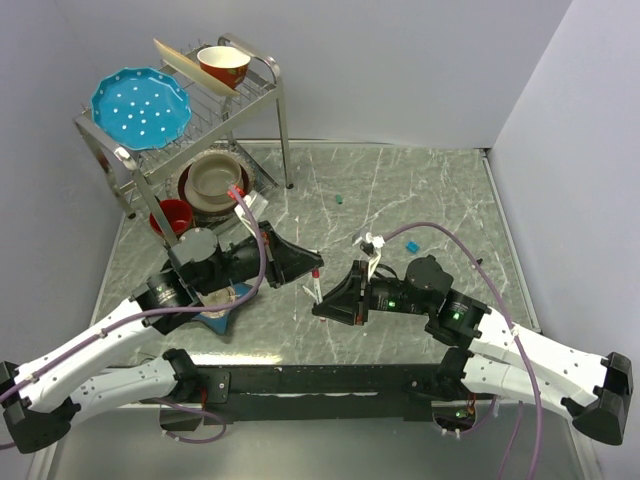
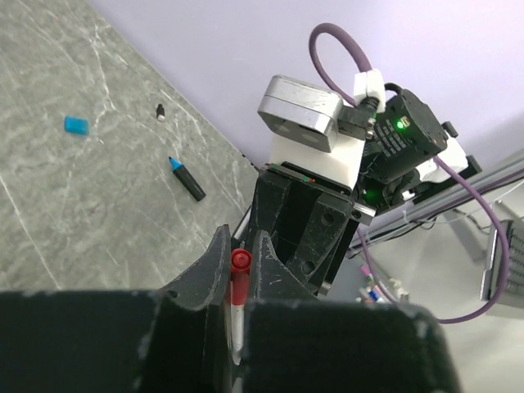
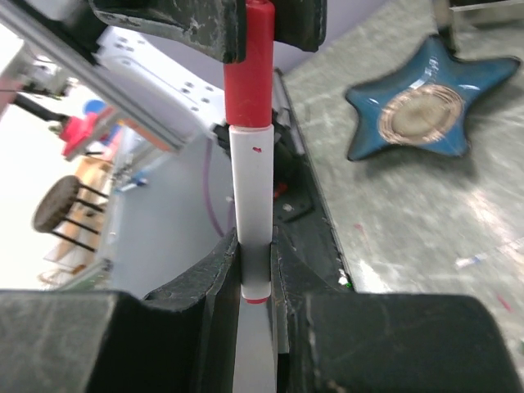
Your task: Insert the pens into the pen caps
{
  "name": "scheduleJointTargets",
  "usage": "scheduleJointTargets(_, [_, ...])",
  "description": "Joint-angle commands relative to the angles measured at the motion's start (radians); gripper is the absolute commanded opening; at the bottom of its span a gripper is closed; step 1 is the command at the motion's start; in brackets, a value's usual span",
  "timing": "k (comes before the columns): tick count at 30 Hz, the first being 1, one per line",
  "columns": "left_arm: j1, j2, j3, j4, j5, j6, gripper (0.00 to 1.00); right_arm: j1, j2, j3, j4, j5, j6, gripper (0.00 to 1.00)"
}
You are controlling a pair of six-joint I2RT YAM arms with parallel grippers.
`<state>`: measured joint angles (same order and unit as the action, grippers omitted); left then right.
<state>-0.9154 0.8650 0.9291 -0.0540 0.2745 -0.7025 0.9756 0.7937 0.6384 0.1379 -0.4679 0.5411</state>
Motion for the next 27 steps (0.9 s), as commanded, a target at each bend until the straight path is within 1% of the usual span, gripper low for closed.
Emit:
scheduleJointTargets(1, [-0.020, 0.003, -0.093, -0.018, 0.124, -0.127, 0.01, -0.005, -0.027, 0.113, 0.100, 0.199, -0.085, 0.00])
scheduleJointTargets(8, [-0.020, 0.049, -0.151, 0.016, 0.157, -0.163, 0.01, -0.008, 0.006, 0.191, 0.083, 0.290, -0.179, 0.00])
scheduleJointTargets(14, [-0.025, 0.078, -0.179, -0.017, 0.166, -0.146, 0.01, -0.020, 0.002, 0.277, 0.026, 0.392, -0.208, 0.00])
scheduleJointTargets(16, [-0.028, 0.081, -0.187, -0.030, 0.169, -0.132, 0.01, -0.023, 0.010, 0.303, 0.006, 0.405, -0.225, 0.00])
scheduleJointTargets(20, [-0.040, 0.097, -0.170, -0.107, 0.155, -0.085, 0.01, -0.035, 0.038, 0.378, -0.038, 0.414, -0.251, 0.00])
scheduleJointTargets(23, [-0.048, 0.104, -0.191, -0.084, 0.161, -0.094, 0.01, -0.040, 0.055, 0.405, -0.052, 0.449, -0.273, 0.00])
scheduleJointTargets(27, [-0.065, 0.141, -0.214, -0.060, 0.164, -0.100, 0.01, -0.069, 0.088, 0.438, -0.054, 0.437, -0.283, 0.00])
